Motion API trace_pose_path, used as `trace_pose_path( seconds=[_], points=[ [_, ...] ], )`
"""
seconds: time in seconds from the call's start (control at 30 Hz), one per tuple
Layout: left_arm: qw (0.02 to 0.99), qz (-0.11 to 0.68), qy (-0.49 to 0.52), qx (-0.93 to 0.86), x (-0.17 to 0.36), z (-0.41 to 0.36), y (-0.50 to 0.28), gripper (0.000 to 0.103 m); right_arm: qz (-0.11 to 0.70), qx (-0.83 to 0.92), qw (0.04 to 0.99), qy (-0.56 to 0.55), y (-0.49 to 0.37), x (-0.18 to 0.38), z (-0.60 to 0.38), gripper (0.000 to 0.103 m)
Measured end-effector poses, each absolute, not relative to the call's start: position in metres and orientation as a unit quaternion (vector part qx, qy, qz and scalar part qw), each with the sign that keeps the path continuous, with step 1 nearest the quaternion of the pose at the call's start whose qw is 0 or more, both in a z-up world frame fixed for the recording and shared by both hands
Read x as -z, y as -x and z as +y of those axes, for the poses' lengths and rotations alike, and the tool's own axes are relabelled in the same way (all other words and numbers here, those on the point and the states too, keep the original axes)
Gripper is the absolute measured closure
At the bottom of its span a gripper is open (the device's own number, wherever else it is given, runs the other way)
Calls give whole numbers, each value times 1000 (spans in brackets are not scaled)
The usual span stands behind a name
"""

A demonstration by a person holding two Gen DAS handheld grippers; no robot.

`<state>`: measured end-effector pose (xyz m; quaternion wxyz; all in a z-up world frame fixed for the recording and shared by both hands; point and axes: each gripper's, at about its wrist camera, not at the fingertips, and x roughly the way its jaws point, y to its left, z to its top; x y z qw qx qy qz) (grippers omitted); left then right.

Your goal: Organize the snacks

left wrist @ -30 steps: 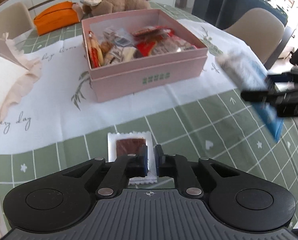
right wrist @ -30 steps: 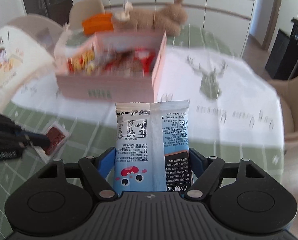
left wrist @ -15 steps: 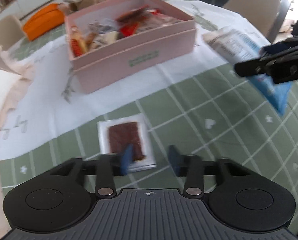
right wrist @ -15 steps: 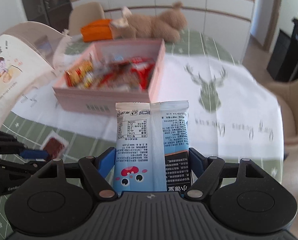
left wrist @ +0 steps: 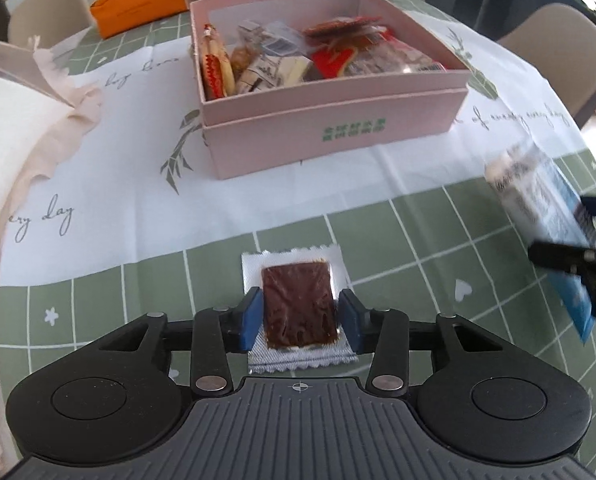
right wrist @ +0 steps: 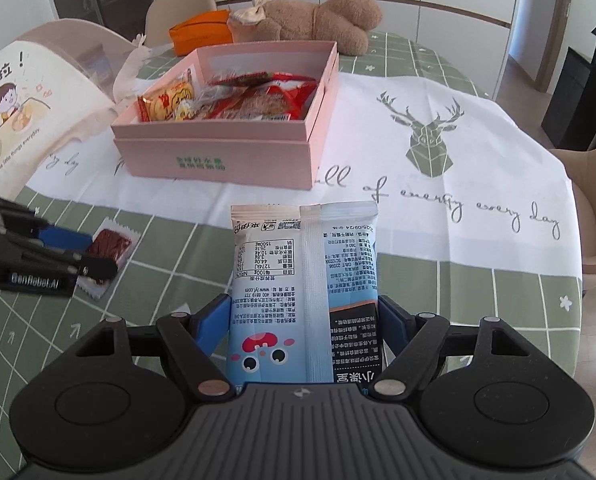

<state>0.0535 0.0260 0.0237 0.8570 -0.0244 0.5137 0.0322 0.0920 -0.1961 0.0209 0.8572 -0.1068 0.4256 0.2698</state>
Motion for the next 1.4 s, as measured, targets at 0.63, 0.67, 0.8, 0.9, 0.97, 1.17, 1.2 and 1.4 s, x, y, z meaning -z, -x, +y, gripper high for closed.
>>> trace_pose_path(
  seconds=[0.63,0.67,0.8,0.9,0.97,1.17,1.2,1.4],
  points=[
    [914,363,179,11,-105,103,-160,61,353,-328,876,5,-212,-123,-116,15],
    [912,368,180,13,-97,106,-170,61,371,-326,869,-7,-228,-120,-106,15],
    [916,370,154,12,-86,103,-175,61,409,-285,866,-50,-258,-105,-95,15],
    [926,354,132,11,-89,101,-160,61,407,-263,872,-66,-241,-100,-105,15],
    [933,341,115,10,-90,95,-141,61,402,-245,881,-54,-220,-96,-111,15],
    [942,326,81,-10,-70,62,-50,61,384,-205,900,-16,-130,-65,-138,15],
    [941,331,68,-16,-61,55,-36,61,388,-207,898,-10,-115,-57,-143,15],
    [932,352,64,-61,-10,26,15,61,406,-196,891,50,-65,3,-151,15]
  ],
)
